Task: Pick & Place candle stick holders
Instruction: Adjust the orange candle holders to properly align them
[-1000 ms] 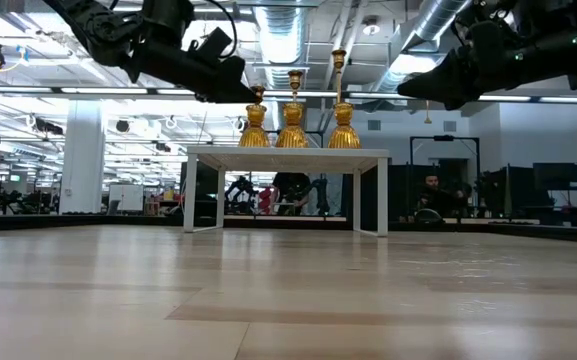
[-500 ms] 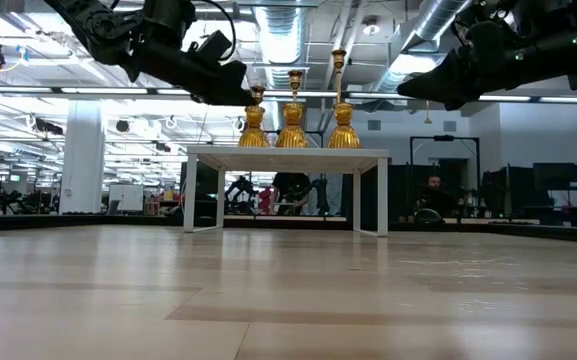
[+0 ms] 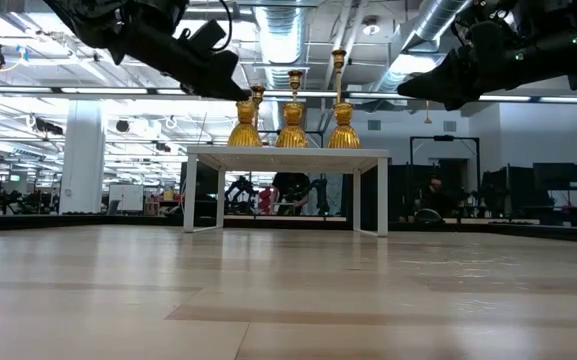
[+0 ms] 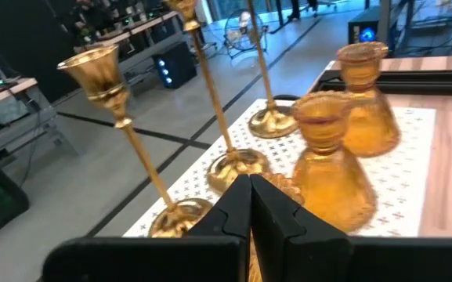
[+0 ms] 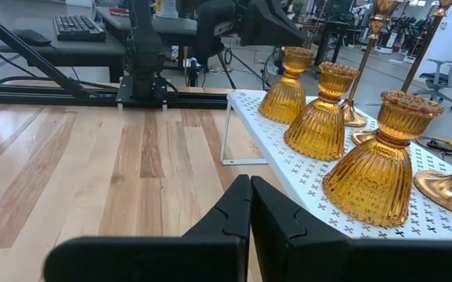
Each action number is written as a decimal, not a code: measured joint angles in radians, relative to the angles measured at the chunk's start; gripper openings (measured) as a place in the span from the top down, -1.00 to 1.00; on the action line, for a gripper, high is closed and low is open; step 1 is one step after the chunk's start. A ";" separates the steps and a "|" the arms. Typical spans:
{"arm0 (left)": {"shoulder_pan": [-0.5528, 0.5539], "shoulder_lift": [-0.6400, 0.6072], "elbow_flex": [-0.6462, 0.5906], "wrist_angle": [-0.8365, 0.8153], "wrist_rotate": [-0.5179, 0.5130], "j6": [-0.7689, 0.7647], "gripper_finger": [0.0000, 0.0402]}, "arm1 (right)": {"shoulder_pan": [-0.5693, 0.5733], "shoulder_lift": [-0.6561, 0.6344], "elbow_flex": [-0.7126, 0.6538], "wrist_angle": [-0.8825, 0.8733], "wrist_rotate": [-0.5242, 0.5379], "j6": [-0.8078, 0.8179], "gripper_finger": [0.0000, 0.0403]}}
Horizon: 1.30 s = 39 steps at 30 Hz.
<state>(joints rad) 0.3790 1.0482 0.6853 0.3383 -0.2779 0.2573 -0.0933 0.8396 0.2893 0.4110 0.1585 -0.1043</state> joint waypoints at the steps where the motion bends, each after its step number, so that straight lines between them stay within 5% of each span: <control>1: -0.007 -0.002 0.000 -0.001 0.000 0.000 0.99 | 0.000 0.000 0.000 0.000 0.000 0.000 1.00; 39: -0.032 -0.014 0.000 -0.010 -0.066 0.044 0.98 | 0.001 0.000 0.000 0.000 0.000 0.000 1.00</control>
<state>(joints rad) 0.3473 1.0344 0.6849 0.3286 -0.3435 0.3008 -0.0925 0.8395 0.2891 0.4114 0.1581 -0.1043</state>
